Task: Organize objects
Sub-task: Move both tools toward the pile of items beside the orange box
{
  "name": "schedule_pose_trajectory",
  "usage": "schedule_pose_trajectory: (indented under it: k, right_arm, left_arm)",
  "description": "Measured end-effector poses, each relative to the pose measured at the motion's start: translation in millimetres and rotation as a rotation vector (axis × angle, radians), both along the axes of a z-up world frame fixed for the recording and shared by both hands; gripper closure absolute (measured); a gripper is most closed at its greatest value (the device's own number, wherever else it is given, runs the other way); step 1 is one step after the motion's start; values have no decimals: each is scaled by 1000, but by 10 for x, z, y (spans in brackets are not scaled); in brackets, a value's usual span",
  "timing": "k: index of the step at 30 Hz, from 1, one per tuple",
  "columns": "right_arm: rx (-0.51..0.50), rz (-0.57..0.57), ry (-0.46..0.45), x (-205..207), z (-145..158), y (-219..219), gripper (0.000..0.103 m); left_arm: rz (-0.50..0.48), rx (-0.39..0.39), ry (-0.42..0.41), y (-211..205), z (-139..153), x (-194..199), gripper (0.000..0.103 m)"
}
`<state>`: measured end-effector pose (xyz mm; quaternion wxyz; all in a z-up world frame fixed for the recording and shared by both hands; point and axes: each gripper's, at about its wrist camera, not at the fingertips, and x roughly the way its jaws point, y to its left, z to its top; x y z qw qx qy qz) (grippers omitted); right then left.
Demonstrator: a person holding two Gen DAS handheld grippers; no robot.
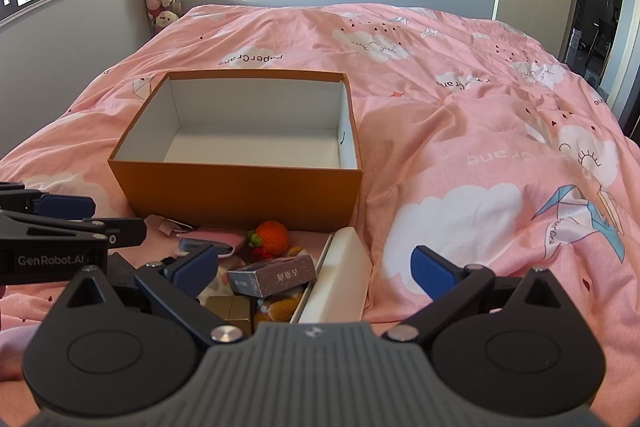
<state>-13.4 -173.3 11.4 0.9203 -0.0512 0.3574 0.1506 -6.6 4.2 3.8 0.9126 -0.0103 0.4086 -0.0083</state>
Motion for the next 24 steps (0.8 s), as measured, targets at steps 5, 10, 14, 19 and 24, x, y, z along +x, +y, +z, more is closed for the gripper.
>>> schedule_pose_trajectory:
  k: [5, 10, 14, 19, 24]
  right_arm:
    - [0, 0, 2, 0, -2, -2, 1]
    - [3, -2, 15, 24, -21, -15, 1]
    - [6, 0, 37, 59, -44, -9, 1]
    - [13, 23, 73, 111, -83, 12, 2]
    - [14, 87, 135, 238, -150, 84, 18]
  left_arm:
    - [0, 5, 4, -4, -1, 2, 31]
    - [0, 4, 8, -8, -1, 8, 31]
    - [-8, -11, 16, 21, -4, 18, 31]
    - [-16, -29, 61, 147, -43, 45, 35]
    - [5, -49, 136, 338, -153, 93, 47]
